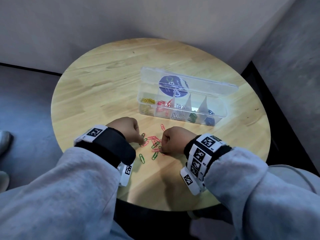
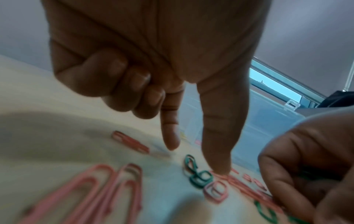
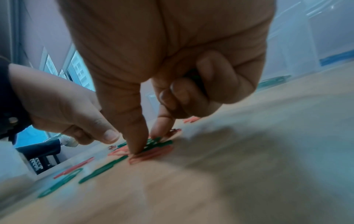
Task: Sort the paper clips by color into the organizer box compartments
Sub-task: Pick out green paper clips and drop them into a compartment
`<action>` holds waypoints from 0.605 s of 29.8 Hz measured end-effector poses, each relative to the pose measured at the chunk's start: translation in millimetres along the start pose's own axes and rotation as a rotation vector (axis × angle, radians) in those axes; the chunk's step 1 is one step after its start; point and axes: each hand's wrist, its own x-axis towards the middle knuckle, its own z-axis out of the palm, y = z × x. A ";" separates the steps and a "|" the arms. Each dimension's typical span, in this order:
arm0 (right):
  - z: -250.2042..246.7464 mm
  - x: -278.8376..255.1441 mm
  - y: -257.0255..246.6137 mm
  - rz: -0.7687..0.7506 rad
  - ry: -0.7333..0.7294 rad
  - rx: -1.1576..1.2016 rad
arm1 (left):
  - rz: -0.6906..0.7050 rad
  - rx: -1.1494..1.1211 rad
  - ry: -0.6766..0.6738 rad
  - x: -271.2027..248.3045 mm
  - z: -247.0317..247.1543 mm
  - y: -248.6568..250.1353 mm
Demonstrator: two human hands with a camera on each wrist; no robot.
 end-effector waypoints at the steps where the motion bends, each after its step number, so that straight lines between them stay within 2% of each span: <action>1: 0.3 -0.5 0.6 0.003 -0.001 0.000 | 0.016 0.018 0.001 -0.4 0.4 1.4; 11: -0.5 -4.7 5.2 0.034 -0.009 0.032 | 0.102 0.149 0.014 -2.2 5.7 8.2; 18: -4.5 -5.1 6.1 0.044 0.009 0.056 | 0.077 0.200 0.027 -6.8 4.4 8.9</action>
